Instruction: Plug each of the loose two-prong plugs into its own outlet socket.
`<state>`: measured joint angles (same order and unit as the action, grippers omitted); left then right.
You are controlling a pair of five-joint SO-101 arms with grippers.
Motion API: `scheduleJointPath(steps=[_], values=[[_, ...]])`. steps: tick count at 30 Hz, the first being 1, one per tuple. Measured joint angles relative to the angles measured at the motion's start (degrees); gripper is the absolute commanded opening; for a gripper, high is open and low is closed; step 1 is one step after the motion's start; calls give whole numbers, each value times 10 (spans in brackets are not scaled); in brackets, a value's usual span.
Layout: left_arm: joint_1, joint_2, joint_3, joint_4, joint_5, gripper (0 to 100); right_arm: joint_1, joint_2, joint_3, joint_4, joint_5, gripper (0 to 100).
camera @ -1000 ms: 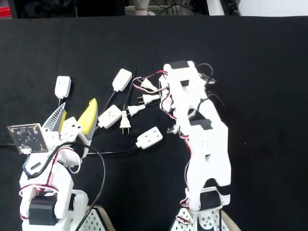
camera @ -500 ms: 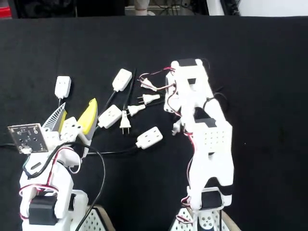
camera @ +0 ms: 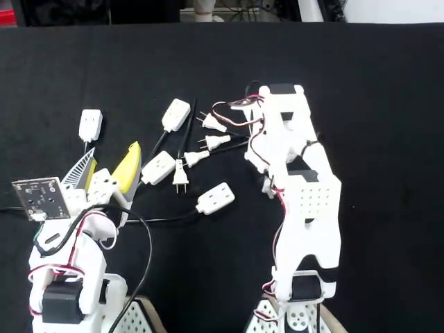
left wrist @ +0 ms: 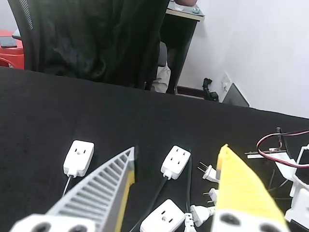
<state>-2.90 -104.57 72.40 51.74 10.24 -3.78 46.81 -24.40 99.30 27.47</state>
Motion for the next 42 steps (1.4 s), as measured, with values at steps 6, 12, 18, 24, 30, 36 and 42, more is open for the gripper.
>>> scheduleJointPath(steps=[6,12,18,24,30,36,42], values=[[0,0,0,0,0,267,-2,0,0,2,26,181],[0,0,0,0,0,267,-2,-1,-14,2,26,162],[0,0,0,0,0,267,-1,0,-34,2,11,162],[0,0,0,0,0,267,-1,0,-34,2,4,162],[0,0,0,0,0,267,-1,19,-47,2,4,123],[0,0,0,0,0,267,15,36,-65,2,4,30],[0,0,0,0,0,267,18,39,-67,2,4,13]])
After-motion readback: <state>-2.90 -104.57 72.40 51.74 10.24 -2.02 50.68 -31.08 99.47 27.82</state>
